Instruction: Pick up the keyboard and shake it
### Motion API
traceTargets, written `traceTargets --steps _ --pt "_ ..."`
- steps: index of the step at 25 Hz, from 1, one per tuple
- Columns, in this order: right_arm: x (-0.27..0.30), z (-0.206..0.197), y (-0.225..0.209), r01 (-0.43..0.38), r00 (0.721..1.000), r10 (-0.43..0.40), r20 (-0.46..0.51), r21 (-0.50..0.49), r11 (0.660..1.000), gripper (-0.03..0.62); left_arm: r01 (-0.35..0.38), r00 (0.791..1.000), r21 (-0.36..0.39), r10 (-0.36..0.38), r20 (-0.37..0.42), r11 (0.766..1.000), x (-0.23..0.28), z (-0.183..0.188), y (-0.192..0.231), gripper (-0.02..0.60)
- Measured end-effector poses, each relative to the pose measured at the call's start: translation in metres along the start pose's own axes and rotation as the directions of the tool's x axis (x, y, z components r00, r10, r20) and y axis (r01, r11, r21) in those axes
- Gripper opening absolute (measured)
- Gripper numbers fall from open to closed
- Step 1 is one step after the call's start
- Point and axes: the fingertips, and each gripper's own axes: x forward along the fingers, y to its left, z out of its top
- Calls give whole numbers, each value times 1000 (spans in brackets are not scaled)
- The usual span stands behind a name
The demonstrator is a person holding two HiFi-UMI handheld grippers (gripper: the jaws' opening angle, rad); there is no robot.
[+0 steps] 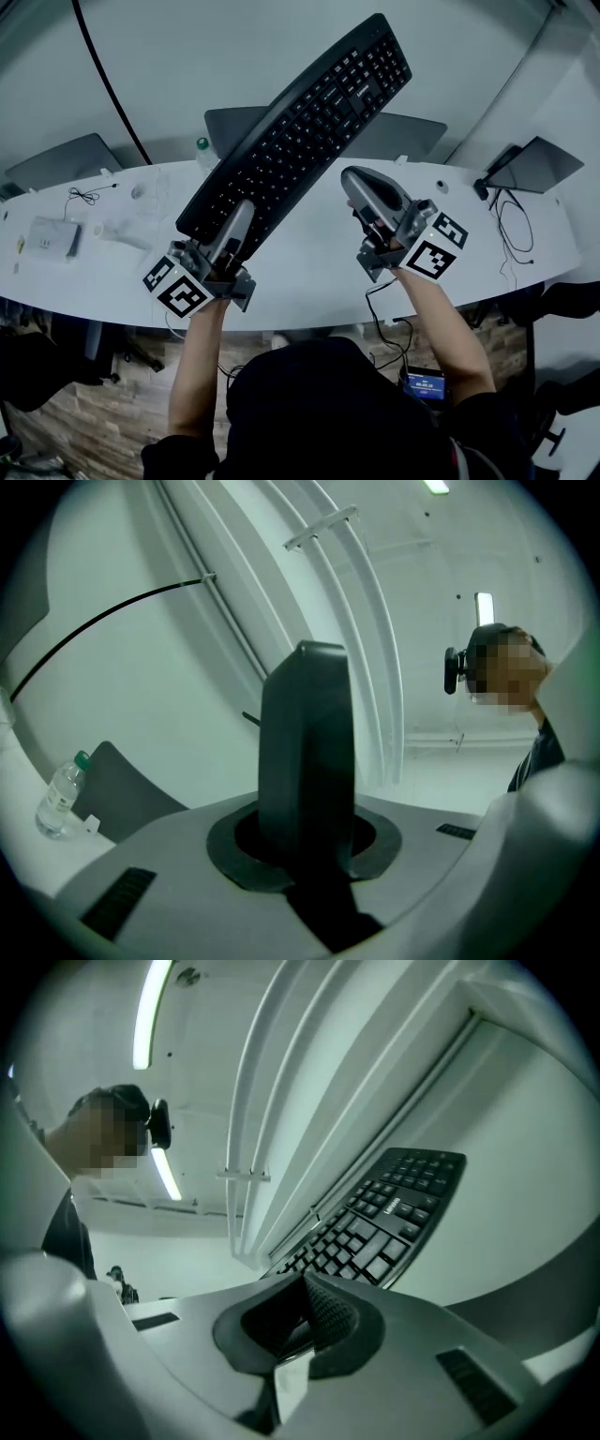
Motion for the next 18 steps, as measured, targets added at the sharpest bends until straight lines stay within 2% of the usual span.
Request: traceTargets --steps 5,8,10,13,15,18 --pt "12 -5 15 -28 991 4 -137 -174 984 18 -15 998 73 20 -65 997 0 -7 1 98" --pt "18 -15 25 -68 967 -16 -253 -322 944 18 -12 995 117 23 -95 993 -1 -8 1 98" --pt "22 -19 31 -102 948 -46 -316 -436 894 18 -11 993 151 28 -116 989 -2 -8 1 98" --pt "29 -19 37 -160 921 -101 -375 -604 781 18 -7 987 206 40 -155 979 -2 -8 3 98" --pt "32 -18 38 -200 904 -130 -407 -671 714 19 -4 982 243 50 -182 970 -1 -8 5 98" --pt "35 -21 37 -235 875 -173 -452 -710 663 20 4 973 297 65 -221 955 -3 -8 7 98"
